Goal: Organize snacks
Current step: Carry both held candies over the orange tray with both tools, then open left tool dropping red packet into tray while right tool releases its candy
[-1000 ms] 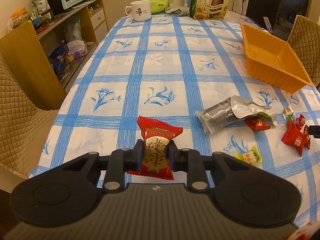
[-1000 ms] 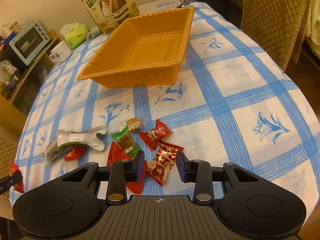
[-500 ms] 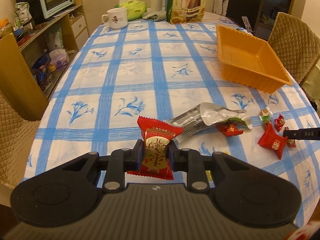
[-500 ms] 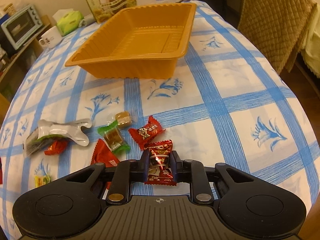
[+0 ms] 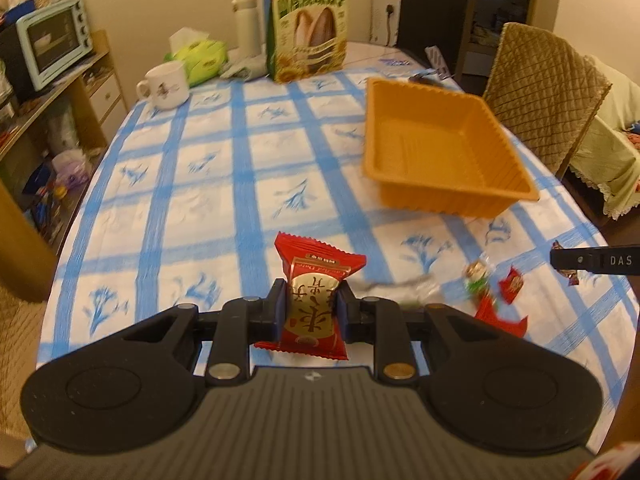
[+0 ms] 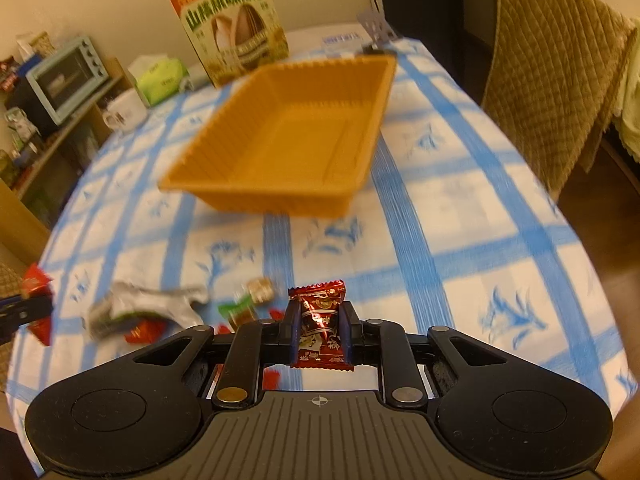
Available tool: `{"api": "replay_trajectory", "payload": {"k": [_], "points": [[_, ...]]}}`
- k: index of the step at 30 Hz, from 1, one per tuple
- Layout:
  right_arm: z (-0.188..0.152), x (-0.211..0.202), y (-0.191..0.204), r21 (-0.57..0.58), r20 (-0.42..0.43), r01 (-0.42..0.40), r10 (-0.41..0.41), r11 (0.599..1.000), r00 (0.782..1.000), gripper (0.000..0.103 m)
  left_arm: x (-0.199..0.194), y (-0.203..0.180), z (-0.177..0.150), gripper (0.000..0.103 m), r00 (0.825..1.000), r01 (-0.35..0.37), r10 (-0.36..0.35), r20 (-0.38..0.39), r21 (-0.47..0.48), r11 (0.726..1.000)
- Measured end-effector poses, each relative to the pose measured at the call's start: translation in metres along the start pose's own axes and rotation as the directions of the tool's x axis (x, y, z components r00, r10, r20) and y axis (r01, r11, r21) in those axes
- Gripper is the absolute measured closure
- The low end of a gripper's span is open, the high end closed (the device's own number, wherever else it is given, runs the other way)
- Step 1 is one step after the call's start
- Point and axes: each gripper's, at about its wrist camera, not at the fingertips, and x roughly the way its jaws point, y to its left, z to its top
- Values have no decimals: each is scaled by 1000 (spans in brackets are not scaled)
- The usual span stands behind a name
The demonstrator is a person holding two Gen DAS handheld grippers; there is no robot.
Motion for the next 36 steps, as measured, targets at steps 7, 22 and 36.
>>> {"api": "replay_trajectory", "payload": {"k": [7, 22, 36], "points": [[44, 2, 6, -13, 71, -57, 58, 998, 996, 83, 23, -28, 55, 80, 996, 62, -65, 62, 43, 997], [109, 58, -10, 38, 87, -128, 125, 991, 988, 83, 88, -85, 135, 80, 989, 132, -136, 50, 85, 988], [126, 93, -35, 67, 46, -118, 115, 991, 992, 83, 151, -107, 141, 80, 990, 136, -132, -49, 89, 987]]}}
